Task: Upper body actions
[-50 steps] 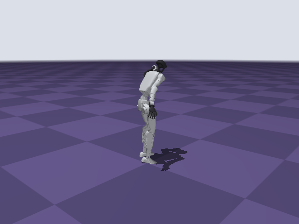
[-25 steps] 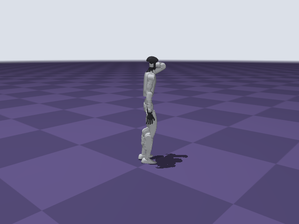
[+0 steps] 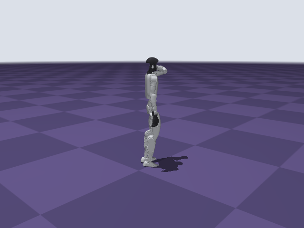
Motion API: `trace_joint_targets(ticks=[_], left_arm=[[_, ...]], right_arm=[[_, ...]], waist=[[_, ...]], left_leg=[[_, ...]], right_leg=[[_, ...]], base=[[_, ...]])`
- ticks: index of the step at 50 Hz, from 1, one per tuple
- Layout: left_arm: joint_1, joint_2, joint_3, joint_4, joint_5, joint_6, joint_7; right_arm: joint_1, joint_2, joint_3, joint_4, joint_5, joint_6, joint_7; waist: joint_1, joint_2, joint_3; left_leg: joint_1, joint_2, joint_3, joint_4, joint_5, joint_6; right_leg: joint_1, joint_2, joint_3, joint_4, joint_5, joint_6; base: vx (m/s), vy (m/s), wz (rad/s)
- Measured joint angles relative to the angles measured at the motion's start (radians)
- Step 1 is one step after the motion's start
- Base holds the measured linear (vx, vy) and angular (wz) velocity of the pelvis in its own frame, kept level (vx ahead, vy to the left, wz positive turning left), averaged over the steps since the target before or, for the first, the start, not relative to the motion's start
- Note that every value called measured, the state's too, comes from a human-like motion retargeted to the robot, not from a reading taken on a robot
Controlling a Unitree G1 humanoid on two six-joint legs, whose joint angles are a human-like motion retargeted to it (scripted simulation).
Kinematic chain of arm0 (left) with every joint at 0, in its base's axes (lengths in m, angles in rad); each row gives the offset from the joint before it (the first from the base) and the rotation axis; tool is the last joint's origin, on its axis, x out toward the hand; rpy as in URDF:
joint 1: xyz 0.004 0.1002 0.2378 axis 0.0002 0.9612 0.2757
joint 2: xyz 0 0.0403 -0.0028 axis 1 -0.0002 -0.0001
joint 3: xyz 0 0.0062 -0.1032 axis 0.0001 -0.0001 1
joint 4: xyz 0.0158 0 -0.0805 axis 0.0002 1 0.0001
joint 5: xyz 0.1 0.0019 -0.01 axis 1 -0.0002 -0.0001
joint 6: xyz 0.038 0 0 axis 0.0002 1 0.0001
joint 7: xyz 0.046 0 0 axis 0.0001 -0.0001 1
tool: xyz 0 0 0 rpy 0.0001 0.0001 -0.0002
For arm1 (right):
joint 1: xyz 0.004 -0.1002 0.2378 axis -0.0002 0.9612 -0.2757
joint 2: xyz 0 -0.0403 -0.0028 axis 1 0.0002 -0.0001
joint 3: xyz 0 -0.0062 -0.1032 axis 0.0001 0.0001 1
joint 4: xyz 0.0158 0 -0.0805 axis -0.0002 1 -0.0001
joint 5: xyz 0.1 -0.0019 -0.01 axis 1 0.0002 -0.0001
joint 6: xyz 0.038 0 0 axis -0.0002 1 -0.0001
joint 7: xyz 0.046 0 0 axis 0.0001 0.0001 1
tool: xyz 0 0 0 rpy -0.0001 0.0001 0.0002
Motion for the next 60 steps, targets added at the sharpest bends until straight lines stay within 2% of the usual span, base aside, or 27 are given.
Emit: trace_joint_targets(ticks=[3, 7, 10, 12, 15, 18, 21, 23, 28, 30, 35, 45, 60], left_arm=[[0.007, -0.074, 0.078, 0.0, 0.004, -0.054, -0.015], [-0.008, -0.169, 0.166, 0.0, 0.015, -0.179, -0.031], [-0.02, -0.206, 0.191, 0.0, 0.024, -0.253, -0.028], [-0.029, -0.21, 0.182, 0.0, 0.025, -0.276, -0.017], [-0.038, -0.193, 0.155, 0.0, 0.03, -0.272, -0.012], [-0.059, -0.135, 0.104, 0.0, 0.057, -0.228, -0.035], [-0.074, -0.121, 0.068, 0.0, 0.089, -0.206, -0.038], [-0.085, -0.126, 0.052, 0.0, 0.104, -0.202, -0.037], [-0.104, -0.155, 0.04, 0.0, 0.127, -0.212, -0.027], [-0.1, -0.165, 0.042, 0.0, 0.137, -0.216, -0.023], [-0.082, -0.183, 0.068, 0.0, 0.152, -0.234, -0.017], [-0.052, -0.248, 0.153, 0.0, 0.152, -0.322, 0.069], [-0.014, -0.159, 0.101, 0.0, 0.245, -0.283, 0.118]], right_arm=[[0.031, 0.014, -0.009, 0.044, 0.03, 0.025, -0.024], [0.07, 0.031, -0.031, 0.08, 0.064, 0.042, -0.068], [0.086, 0.039, -0.045, 0.083, 0.076, 0.045, -0.1], [0.086, 0.038, -0.048, 0.078, 0.077, 0.043, -0.115], [0.08, 0.034, -0.046, 0.069, 0.076, 0.039, -0.123], [0.064, 0.02, -0.035, 0.053, 0.069, 0.033, -0.128], [0.077, 0.032, -0.017, 0.051, 0.058, 0.026, -0.123], [0.086, 0.036, 0.0, 0.051, 0.049, 0.021, -0.122], [0.1, 0.04, 0.043, 0.063, 0.012, 0.025, -0.117], [0.093, 0.044, 0.056, 0.068, -0.004, 0.033, -0.11], [0.05, 0.054, 0.069, 0.049, -0.027, 0.032, -0.091], [0.006, 0.082, 0.099, -0.006, -0.041, 0.004, -0.015], [0.078, 0.04, 0.075, 0.039, -0.07, 0.048, -0.005]], waist=[[-0.012, -0.003, 0.002], [-0.015, -0.004, 0.012], [-0.019, 0.002, 0.024], [-0.027, 0.014, 0.037], [-0.033, 0.031, 0.05], [-0.021, 0.046, 0.06], [0.009, 0.013, 0.043], [0.034, -0.011, 0.031], [0.08, -0.051, -0.007], [0.09, -0.047, -0.018], [0.054, -0.034, -0.037], [0.015, -0.02, -0.051], [0.026, -0.015, -0.059]], left_leg=[[0.003, -0.002, -0.017, 0.005, -0.004, 0.008], [0.004, 0.002, -0.035, 0.009, -0.005, 0.013], [0.003, 0.013, -0.037, 0.006, -0.004, 0.015], [0.006, 0.02, -0.034, 0.001, -0.004, 0.02], [0.006, 0.032, -0.023, -0.008, -0.001, 0.026], [0.007, 0.04, 0.007, -0.016, 0.003, 0.026], [0.015, 0.028, 0.02, -0.02, -0.002, 0.023], [0.018, 0.012, 0.027, -0.022, -0.005, 0.022], [0.025, -0.008, 0.045, -0.029, -0.009, 0.011], [0.024, 0.004, 0.055, -0.033, -0.007, 0.004], [0.02, 0.022, 0.051, -0.034, 0.001, -0.009], [0.001, 0.049, 0.036, -0.036, 0.017, -0.029], [-0.015, 0.066, 0.026, -0.019, 0.017, -0.042]], right_leg=[[0.004, -0.004, -0.009, 0.019, -0.013, 0.004], [-0.006, -0.006, -0.019, 0.058, -0.021, 0.005], [-0.027, 0.004, -0.022, 0.097, 0.0, 0.002], [-0.05, 0.013, -0.006, 0.132, 0.039, 0.015], [-0.07, 0.027, 0.019, 0.163, 0.055, 0.019], [-0.087, 0.02, 0.014, 0.174, 0.01, -0.007], [-0.077, -0.019, -0.011, 0.147, 0.01, -0.014], [-0.067, -0.05, -0.034, 0.118, 0.016, 0.027], [-0.039, -0.067, -0.081, 0.045, 0.014, 0.042], [-0.034, -0.072, -0.094, 0.027, 0.025, 0.056], [-0.029, -0.042, -0.07, 0.005, 0.032, 0.035], [-0.032, -0.02, -0.083, -0.017, 0.038, 0.02], [-0.029, -0.003, -0.08, -0.022, 0.028, 0.0]], base=[[-0.03, 0.1, 0.29], [-0.08, 0.08, 0.2], [-0.15, 0.08, 0.01], [-0.21, 0.05, -0.11], [-0.18, 0.01, -0.21], [-0.07, -0.06, -0.45], [0.09, -0.14, -0.25], [0.12, -0.18, -0.18], [0.16, -0.13, -0.18], [0.05, -0.09, -0.16], [0.07, -0.05, 0.03], [0.04, -0.07, 0.09], [0.05, -0.03, 0.05]])
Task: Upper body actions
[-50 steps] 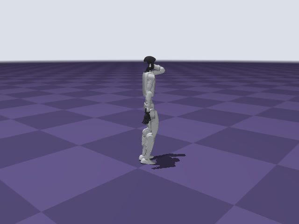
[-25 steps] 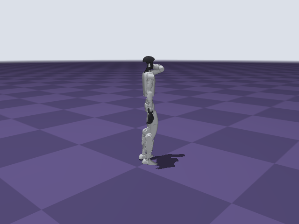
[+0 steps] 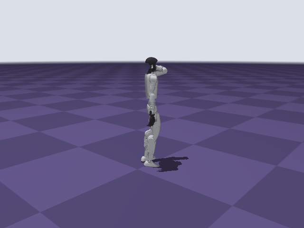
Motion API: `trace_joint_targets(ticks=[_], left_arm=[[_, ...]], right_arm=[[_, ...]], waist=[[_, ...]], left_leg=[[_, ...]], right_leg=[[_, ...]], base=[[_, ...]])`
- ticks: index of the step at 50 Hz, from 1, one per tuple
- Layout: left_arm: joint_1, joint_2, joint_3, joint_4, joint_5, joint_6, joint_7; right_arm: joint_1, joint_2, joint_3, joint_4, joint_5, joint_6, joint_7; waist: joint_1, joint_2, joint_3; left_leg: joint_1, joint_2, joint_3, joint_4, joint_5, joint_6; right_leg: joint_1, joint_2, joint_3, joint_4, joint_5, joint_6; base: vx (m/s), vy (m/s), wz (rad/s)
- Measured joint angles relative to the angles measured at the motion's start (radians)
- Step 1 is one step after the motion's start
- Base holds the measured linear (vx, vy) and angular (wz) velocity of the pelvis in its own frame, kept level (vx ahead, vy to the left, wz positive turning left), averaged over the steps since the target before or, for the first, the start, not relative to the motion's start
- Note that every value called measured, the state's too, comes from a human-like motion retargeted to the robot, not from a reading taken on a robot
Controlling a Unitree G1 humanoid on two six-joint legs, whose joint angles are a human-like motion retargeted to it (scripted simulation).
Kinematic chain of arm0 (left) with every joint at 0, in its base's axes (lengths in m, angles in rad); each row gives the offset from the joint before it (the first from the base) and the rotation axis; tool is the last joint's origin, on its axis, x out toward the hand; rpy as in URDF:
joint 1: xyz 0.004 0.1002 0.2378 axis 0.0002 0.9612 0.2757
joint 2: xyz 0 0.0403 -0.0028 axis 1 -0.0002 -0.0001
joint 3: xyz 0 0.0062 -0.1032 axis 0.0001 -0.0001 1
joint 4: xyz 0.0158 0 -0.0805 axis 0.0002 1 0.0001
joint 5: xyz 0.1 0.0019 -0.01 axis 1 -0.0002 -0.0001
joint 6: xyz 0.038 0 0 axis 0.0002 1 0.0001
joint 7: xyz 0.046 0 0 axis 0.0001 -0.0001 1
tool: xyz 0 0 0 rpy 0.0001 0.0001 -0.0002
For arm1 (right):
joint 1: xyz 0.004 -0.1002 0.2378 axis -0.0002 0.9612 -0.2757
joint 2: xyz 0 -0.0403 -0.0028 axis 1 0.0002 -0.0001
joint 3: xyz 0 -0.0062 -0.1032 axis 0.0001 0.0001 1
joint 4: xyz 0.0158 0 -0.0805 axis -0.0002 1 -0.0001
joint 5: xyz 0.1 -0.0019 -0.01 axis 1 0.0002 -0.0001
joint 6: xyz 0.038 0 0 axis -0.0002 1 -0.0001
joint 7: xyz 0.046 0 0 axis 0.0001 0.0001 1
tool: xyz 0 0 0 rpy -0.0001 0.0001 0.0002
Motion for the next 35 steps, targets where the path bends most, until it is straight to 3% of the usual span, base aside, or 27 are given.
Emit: trace_joint_targets(ticks=[20, 35], left_arm=[[0.024, 0.015, 0.022, 0.0, 0.092, -0.04, 0.099], [0.013, 0.031, 0.014, 0.0, 0.15, -0.05, 0.172]], right_arm=[[0.017, 0.017, -0.027, 0.021, -0.012, 0.047, -0.029], [-0.013, 0.038, -0.011, -0.017, -0.018, 0.032, -0.005]], waist=[[-0.027, 0.018, -0.018], [-0.042, 0.026, -0.035]], left_leg=[[-0.002, -0.003, 0.003, 0.004, -0.015, 0.004], [0.004, -0.014, 0.008, -0.012, -0.015, 0.012]], right_leg=[[0.003, 0.004, -0.003, -0.004, -0.006, -0.004], [0.003, 0.005, 0.0, -0.004, -0.01, -0.002]], base=[[0.0, 0.0, 0.0], [0.0, 0.0, 0.0]])
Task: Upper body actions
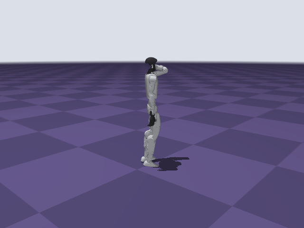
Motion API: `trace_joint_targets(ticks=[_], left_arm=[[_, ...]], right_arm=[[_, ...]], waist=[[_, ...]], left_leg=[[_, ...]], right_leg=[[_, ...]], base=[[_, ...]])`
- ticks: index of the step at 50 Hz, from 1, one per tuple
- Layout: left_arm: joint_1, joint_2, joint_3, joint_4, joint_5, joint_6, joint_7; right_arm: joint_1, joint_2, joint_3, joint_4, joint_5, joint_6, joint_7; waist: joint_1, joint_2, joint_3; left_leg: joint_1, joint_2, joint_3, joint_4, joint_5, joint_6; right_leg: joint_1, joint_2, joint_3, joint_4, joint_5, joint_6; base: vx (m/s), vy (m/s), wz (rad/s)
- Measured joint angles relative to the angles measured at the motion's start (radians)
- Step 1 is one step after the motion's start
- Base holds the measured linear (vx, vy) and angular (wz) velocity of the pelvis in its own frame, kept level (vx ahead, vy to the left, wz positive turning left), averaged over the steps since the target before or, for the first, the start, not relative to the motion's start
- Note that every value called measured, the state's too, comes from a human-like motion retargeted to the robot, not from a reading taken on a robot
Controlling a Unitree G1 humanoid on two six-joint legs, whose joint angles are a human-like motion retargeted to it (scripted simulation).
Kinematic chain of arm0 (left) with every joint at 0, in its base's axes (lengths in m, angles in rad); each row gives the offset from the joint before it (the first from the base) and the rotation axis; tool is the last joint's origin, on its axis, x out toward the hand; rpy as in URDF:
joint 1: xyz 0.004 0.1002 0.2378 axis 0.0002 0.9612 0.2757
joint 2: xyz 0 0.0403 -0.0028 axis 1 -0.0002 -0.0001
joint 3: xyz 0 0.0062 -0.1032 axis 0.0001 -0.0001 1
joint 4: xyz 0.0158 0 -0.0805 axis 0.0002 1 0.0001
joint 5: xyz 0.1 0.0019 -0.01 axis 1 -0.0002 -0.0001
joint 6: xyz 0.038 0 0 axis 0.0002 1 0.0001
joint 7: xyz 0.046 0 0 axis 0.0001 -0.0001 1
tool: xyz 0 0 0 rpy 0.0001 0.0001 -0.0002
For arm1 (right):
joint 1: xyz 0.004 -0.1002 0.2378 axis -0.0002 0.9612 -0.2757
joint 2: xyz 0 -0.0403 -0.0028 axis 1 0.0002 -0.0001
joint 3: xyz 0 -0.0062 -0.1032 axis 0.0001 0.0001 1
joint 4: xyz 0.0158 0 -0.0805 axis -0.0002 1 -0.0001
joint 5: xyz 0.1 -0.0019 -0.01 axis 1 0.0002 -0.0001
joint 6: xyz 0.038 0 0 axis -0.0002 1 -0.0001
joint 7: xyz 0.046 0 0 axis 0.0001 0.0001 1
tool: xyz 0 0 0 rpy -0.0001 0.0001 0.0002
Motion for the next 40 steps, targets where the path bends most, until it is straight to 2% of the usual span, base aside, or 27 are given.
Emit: trace_joint_targets(ticks=[23, 40], left_arm=[[0.03, 0.008, 0.015, 0.0, 0.113, -0.018, 0.116], [0.034, 0.009, 0.022, 0.0, 0.196, -0.03, 0.2]], right_arm=[[0.023, -0.017, -0.005, 0.025, -0.001, 0.023, -0.043], [0.013, -0.01, 0.005, 0.017, 0.004, 0.007, -0.062]], waist=[[-0.002, -0.001, -0.011], [-0.008, 0.003, -0.029]], left_leg=[[-0.004, -0.012, -0.018, -0.002, -0.004, 0.006], [-0.008, -0.012, -0.019, -0.003, -0.004, 0.006]], right_leg=[[0.002, -0.011, -0.016, -0.001, -0.005, 0.006], [-0.003, -0.011, -0.017, -0.002, -0.004, 0.005]], base=[[0.0, 0.0, 0.0], [0.0, 0.0, 0.0]])
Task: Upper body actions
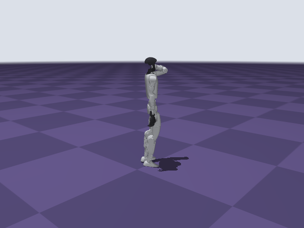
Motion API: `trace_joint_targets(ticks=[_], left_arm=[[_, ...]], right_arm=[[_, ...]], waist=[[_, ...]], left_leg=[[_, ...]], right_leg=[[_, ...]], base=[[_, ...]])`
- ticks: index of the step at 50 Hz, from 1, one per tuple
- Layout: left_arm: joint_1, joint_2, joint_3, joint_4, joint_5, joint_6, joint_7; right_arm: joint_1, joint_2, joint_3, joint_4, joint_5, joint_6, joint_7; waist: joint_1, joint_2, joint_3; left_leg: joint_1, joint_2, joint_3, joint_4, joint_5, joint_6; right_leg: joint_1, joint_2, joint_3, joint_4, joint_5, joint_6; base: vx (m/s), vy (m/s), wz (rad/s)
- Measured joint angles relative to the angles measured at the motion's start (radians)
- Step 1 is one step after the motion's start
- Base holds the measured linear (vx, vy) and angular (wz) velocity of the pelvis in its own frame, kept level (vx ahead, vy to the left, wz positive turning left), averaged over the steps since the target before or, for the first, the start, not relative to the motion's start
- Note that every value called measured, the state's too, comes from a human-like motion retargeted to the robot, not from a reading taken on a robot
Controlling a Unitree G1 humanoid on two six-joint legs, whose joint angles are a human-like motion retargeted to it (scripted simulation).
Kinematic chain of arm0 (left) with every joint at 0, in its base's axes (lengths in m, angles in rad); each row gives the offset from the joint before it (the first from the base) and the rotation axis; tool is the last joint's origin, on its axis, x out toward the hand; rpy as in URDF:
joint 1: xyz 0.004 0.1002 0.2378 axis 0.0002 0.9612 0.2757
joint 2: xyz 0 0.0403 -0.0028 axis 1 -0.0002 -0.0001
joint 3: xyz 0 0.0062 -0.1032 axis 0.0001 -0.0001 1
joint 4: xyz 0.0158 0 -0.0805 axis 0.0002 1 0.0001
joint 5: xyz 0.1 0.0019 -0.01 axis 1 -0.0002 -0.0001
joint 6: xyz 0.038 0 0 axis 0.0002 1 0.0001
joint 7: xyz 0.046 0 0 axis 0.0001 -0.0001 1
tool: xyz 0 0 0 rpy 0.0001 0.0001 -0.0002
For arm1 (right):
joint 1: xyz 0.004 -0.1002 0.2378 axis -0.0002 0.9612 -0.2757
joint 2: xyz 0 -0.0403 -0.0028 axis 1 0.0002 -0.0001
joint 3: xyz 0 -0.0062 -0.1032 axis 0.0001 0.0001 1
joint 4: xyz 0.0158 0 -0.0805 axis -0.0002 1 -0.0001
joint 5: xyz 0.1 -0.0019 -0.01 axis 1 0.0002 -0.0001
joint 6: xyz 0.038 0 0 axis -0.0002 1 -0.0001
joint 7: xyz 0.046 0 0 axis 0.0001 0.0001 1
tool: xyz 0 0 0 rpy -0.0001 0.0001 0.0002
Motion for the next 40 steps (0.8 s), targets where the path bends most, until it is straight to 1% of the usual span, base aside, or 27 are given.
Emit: trace_joint_targets(ticks=[18, 33, 40], left_arm=[[0.004, -0.001, 0.012, 0.0, 0.087, -0.012, 0.088], [0.012, -0.018, 0.015, 0.0, 0.151, -0.012, 0.163], [0.008, -0.024, 0.018, 0.0, 0.183, -0.012, 0.193]], right_arm=[[-0.002, -0.002, 0.002, 0.023, -0.009, 0.003, 0.042], [-0.008, -0.012, 0.007, 0.023, -0.012, -0.006, 0.01], [-0.014, -0.011, 0.012, 0.034, -0.023, -0.007, 0.047]], waist=[[-0.003, 0.005, -0.013], [-0.004, 0.003, -0.022], [-0.005, 0.0, -0.02]], left_leg=[[-0.004, 0.002, -0.001, 0.0, 0.0, 0.0], [-0.01, 0.004, -0.003, -0.001, 0.003, 0.0], [-0.012, 0.004, -0.002, -0.001, 0.004, 0.0]], right_leg=[[-0.005, 0.002, 0.0, 0.001, 0.001, -0.001], [-0.013, 0.002, 0.0, 0.001, 0.005, 0.0], [-0.017, 0.001, 0.0, 0.002, 0.008, 0.0]], base=[[0.0, 0.0, 0.0], [0.0, 0.0, 0.0], [0.0, 0.0, 0.0]])
